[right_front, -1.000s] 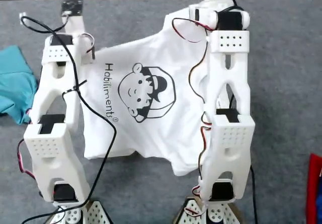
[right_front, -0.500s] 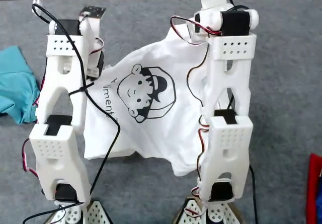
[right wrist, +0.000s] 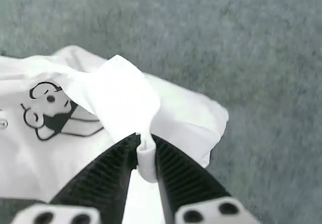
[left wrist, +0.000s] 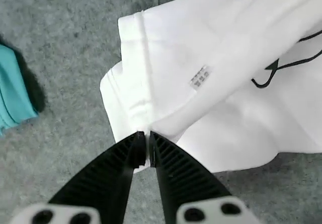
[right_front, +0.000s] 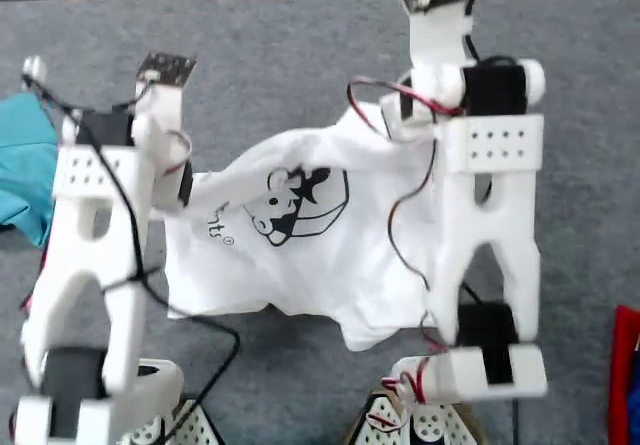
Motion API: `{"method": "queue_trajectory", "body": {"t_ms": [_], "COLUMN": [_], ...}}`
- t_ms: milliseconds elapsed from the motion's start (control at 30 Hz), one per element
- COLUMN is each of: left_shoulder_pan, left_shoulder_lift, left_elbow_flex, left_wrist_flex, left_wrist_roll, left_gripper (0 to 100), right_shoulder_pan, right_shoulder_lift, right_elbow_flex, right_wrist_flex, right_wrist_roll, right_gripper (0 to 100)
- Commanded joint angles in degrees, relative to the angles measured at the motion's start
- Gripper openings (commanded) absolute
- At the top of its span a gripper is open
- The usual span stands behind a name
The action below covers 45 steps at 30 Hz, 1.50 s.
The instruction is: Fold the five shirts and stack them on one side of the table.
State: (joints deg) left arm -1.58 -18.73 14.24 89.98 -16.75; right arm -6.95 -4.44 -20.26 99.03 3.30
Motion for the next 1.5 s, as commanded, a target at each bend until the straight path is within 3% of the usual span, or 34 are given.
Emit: {"method": "queue_trajectory", "body": {"t_ms": [0,200,633,767,1000,1267,1367,1467], "left_shoulder_pan": [0.53,0.53,0.62,0.62,0.53,0.62,0.62,0.09], "left_shoulder_lift": [-9.8,-16.13,-16.75,-16.92,-17.01,-17.01,-17.01,-17.01], "left_elbow_flex": [11.16,21.98,25.58,28.84,30.24,30.51,30.59,30.59], "left_wrist_flex": [-3.16,-5.45,-5.01,-4.4,-1.93,-0.97,-0.7,-0.53], "left_wrist_roll": [-0.44,-0.44,-0.44,-0.53,-2.9,-4.66,-4.92,-4.57], "left_gripper": [2,2,2,2,2,2,2,11], "right_shoulder_pan": [-0.22,-0.66,-0.22,2.59,12.53,12.97,12.79,13.14], "right_shoulder_lift": [-9.89,-23.08,-49.71,-54.81,-58.77,-59.12,-59.12,-59.12], "right_elbow_flex": [11.03,32.13,63.34,66.86,67.47,71.34,71.78,71.69], "right_wrist_flex": [-2.81,-7.56,-10.81,-10.81,-9.58,-9.93,-9.76,-9.49], "right_wrist_roll": [0.88,0.97,3.16,3.96,13.01,17.41,22.51,29.19], "right_gripper": [0.5,0.5,0.5,0.5,0.5,0.5,0.8,0.9]}}
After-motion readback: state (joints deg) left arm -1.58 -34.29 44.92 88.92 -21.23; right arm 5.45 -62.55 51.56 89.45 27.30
